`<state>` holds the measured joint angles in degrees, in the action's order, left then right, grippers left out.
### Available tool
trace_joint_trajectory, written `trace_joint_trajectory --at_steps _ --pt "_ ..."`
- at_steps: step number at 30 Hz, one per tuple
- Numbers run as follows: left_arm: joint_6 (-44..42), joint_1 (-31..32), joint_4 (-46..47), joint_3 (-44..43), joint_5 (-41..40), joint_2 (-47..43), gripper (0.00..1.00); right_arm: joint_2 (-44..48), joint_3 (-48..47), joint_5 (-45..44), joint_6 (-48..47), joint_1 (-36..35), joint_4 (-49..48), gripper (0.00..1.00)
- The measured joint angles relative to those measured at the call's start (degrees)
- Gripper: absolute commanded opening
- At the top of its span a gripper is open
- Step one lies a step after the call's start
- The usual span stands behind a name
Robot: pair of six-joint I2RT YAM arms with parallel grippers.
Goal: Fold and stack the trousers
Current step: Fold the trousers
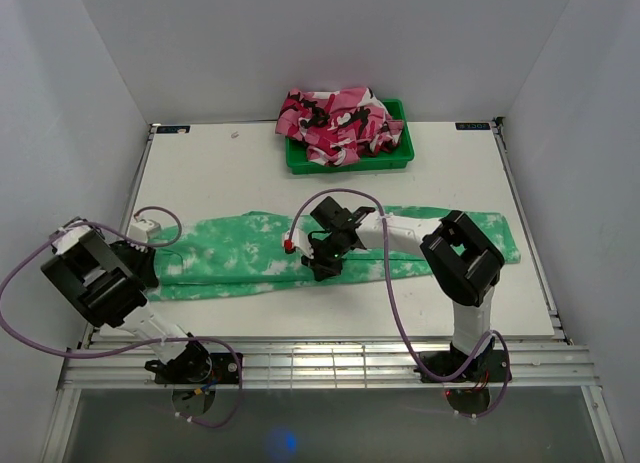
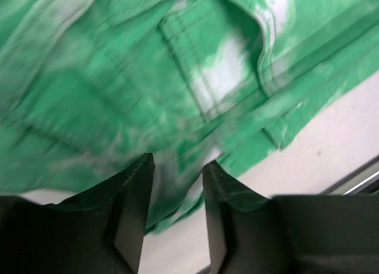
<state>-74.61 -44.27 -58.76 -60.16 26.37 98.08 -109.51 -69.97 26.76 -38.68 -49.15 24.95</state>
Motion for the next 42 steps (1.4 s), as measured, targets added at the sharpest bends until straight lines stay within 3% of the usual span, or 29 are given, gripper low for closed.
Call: trace_joint_trajectory --at_steps 6,10,12,14,16,19,22,25,26,29,31,36,42 --pt "-12.44 -7.5 -11.43 -13.44 7.85 -1.36 0.68 -0.04 -0.11 -0.26 0.39 0.07 0.55 0.08" --pt "-20.09 -7.28 -13.05 -12.07 12.02 -12.83 0.71 -0.02 -0.11 -0.39 0.7 0.07 0.52 0.08" --pt "-21.51 -4.46 -14.82 -10.03 13.84 -19.28 0.69 -0.02 -0.11 -0.44 0.81 0.07 0.52 0.08" --pt "-19.54 0.81 -16.31 -9.42 16.83 -22.97 0.6 0.02 -0.09 -0.5 0.83 0.07 0.55 0.09" --pt "-14.23 7.28 -15.93 -9.35 20.06 -23.54 0.47 0.15 0.02 -0.66 0.92 0.07 0.52 0.11" --pt "-4.07 18.27 -10.49 -7.19 22.62 -21.38 0.41 0.57 0.42 -1.14 1.03 0.04 0.52 0.13" --pt "6.14 29.83 -2.14 -0.35 21.84 -19.61 0.33 0.98 0.74 -1.57 1.33 0.04 0.74 0.23" --pt "14.19 40.65 4.57 8.5 18.4 -19.06 0.27 1.57 0.9 -1.81 2.21 0.0 1.6 0.41" --pt "16.04 43.06 6.36 10.99 17.38 -18.58 0.24 1.9 0.96 -2.36 2.54 0.0 2.14 0.54" --pt "20.24 47.43 10.73 16.46 13.86 -15.15 0.18 3.69 1.42 -3.98 3.04 0.07 4.37 0.74" --pt "22.6 48.19 13.27 18.29 12.68 -11.56 0.14 5.11 1.53 -5.53 3.34 0.85 6.29 0.77" --pt "27.61 45.9 13.79 17.7 13.97 -9.38 0.11 12.17 1.27 -5.07 3.34 10.78 12.41 0.78" --pt "28.68 40.26 12.48 16.9 17.07 -6.38 0.09 19.1 -0.02 -4.68 0.63 37.86 19.47 0.71"
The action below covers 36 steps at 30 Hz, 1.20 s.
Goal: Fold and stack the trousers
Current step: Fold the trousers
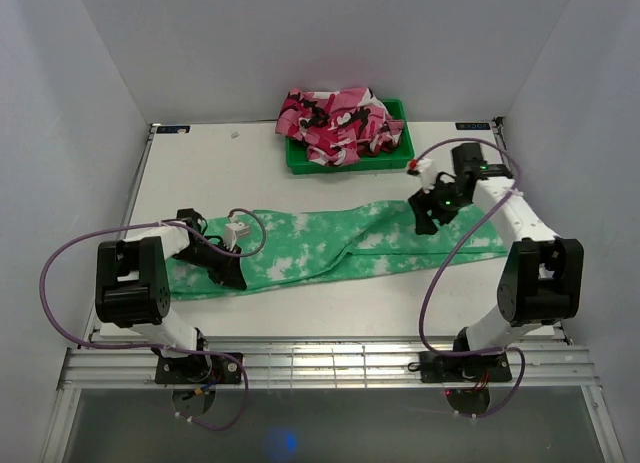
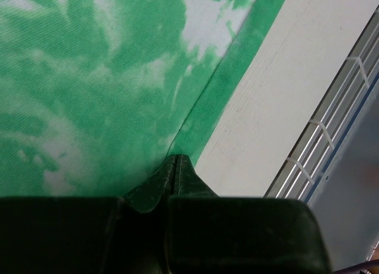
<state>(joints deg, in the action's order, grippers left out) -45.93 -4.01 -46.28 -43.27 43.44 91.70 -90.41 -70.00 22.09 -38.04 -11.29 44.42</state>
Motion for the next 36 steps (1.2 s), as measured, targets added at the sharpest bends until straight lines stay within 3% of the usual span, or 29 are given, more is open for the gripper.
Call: trace_joint_trajectory --at_steps 5,9,14,23,29,36 --pt "-1.2 -3.52 -1.57 -1.14 -0.07 1.4 0.09 -0.66 -1.01 -1.07 -0.31 21.35 5.33 0.68" --pt "-2.01 -4.85 -3.1 -2.58 -0.44 2.93 0.09 -3.06 -3.02 -3.85 1.84 30.38 6.32 0.61" --pt "-2.27 -6.1 -4.81 -4.33 -0.72 4.94 0.08 -4.33 -1.75 -9.77 6.6 32.11 3.69 0.55" --pt "-2.38 -6.43 -5.33 -4.79 -0.83 5.44 0.08 -6.82 -0.44 -17.7 9.07 35.89 -4.68 0.54" --pt "-2.47 -6.43 -5.4 -4.81 -0.87 5.4 0.08 -10.4 1.01 -19.67 8.85 37.64 -8.5 0.52" --pt "-2.75 -6.45 -5.79 -5.31 -2.97 4.74 0.08 -13.16 1.75 -18.01 9.01 37.55 -10.05 0.42"
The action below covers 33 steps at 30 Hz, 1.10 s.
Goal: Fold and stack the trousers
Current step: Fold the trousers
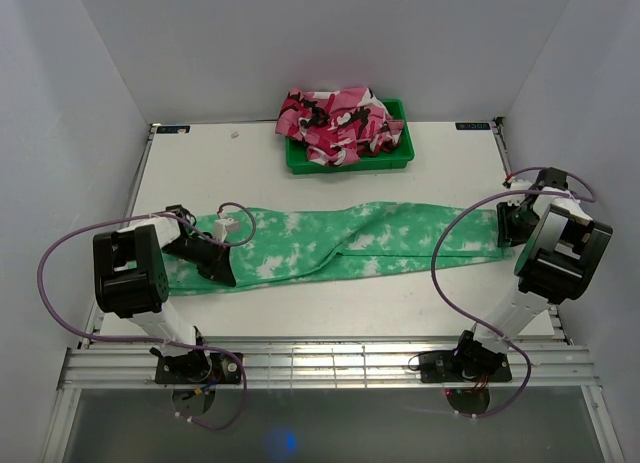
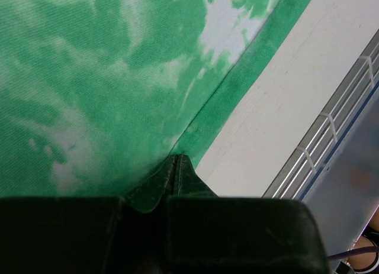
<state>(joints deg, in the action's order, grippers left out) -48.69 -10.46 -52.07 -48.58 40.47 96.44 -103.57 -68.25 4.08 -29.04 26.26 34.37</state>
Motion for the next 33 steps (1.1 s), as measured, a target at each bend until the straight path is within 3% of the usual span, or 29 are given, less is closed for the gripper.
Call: trace_joint_trajectory --at_steps 11,18,29,33 --pt "-0.02 -0.04 -0.2 -0.15 -0.48 -0.02 0.08 3.17 1.49 2.45 0.39 -0.02 -0.46 0.53" --pt "0.04 -0.04 -0.35 -0.35 -0.52 0.17 0.08 10.58 4.07 3.39 0.55 -0.15 -1.6 0.46" --pt "0.04 -0.04 -0.94 -1.03 -1.31 0.52 0.08 3.69 6.93 4.24 2.23 -0.26 -2.93 0.44" --pt "0.04 -0.04 -0.92 -1.03 -1.33 0.52 0.08 3.67 7.04 4.09 2.19 -0.42 -3.32 0.34"
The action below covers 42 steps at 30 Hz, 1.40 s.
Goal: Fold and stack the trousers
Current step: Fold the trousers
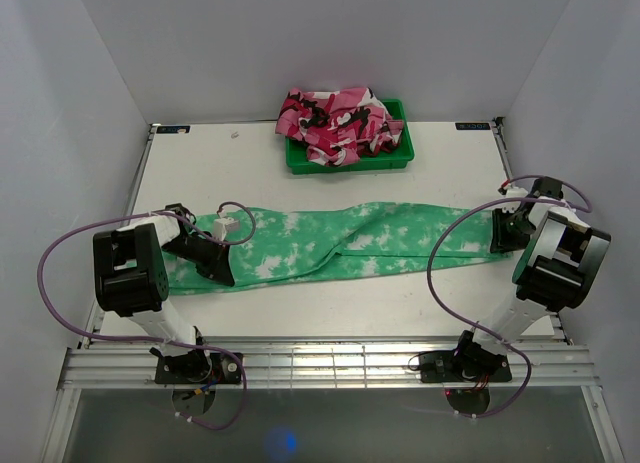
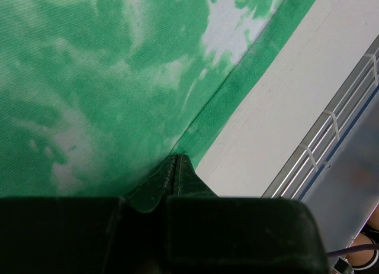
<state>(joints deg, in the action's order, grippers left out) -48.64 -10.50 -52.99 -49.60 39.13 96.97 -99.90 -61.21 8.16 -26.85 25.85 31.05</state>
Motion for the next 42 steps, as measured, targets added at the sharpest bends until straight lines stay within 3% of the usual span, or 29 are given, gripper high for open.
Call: trace_joint_trajectory --at_steps 4,27,42 --pt "0.02 0.0 -0.15 -0.2 -0.15 0.13 0.08 0.09 0.07 0.66 -0.37 0.0 0.2 0.08" --pt "0.07 0.0 -0.59 -0.87 -1.18 0.5 0.07 2.56 -3.13 -4.87 -8.72 1.9 7.52 0.08" --pt "0.44 0.0 -0.7 -1.05 -1.22 0.72 0.07 2.54 -12.74 -3.41 -11.91 3.72 18.51 0.08"
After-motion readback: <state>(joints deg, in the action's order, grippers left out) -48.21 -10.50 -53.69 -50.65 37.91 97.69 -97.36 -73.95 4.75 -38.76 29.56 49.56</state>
